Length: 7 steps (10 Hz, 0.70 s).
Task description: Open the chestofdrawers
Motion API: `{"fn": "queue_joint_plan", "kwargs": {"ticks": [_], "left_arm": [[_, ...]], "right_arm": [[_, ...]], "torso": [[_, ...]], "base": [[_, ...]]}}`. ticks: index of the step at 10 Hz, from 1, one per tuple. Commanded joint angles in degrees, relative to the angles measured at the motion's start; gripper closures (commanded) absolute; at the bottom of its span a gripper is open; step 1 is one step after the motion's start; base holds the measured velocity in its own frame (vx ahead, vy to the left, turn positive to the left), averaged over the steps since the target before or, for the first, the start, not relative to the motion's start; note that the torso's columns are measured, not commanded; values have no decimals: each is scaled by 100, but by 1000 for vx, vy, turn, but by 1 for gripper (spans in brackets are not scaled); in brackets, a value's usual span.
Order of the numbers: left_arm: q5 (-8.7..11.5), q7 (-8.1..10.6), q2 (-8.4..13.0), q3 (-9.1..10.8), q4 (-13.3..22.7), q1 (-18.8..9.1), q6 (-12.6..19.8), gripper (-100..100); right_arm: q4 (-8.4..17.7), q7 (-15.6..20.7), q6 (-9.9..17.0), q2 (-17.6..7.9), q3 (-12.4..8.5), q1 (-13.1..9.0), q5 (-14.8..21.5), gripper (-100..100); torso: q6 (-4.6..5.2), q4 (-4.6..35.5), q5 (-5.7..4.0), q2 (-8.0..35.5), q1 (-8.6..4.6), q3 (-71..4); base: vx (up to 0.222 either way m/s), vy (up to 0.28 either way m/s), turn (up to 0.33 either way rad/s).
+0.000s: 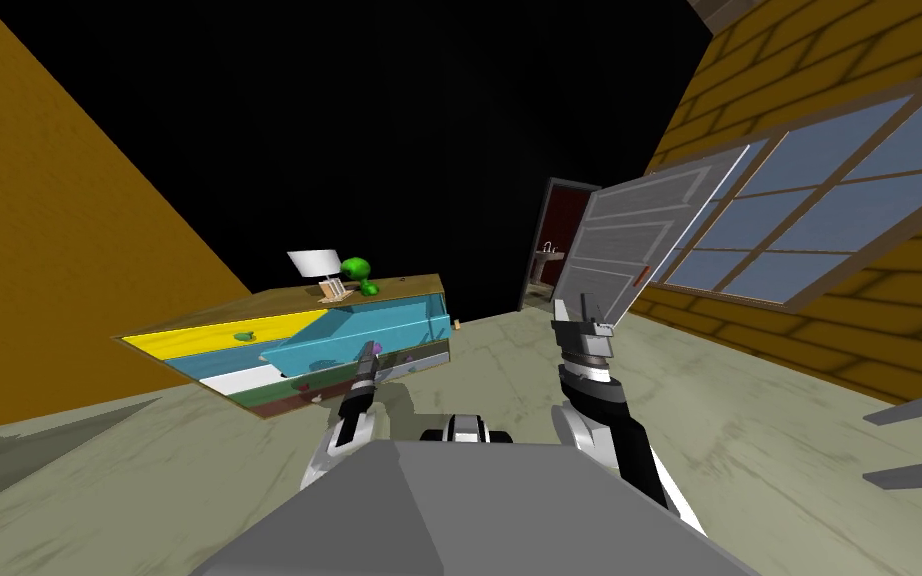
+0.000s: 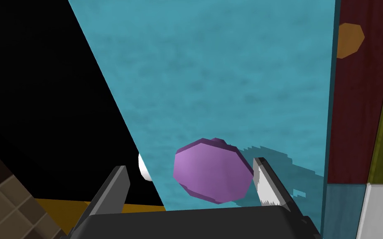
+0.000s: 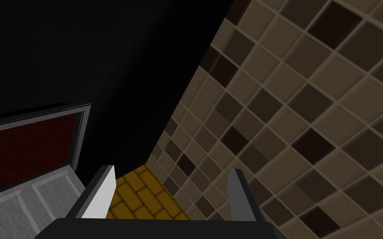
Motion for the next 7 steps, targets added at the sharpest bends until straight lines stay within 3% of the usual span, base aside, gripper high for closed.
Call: {"fn": "queue_joint_plan", "kwargs": {"ticks": [1,2,7], "left_arm": [[-24,62,-19,3,-161,79,39,-100],[-26,72,-22,4,-174,89,46,0],[-29,73,-33,2,-143,108,71,0]], "right_arm": [[0,0,0,0,0,0,0,0],[0,0,0,0,0,0,0,0],[0,0,0,0,0,0,0,0]], "torso": [[-2,20,-18,19,-6,8],[0,18,-13,25,-8,14],[-1,2,-1,0,1,0]], "base": [[6,-5,4],[0,0,0],[0,0,0]]}}
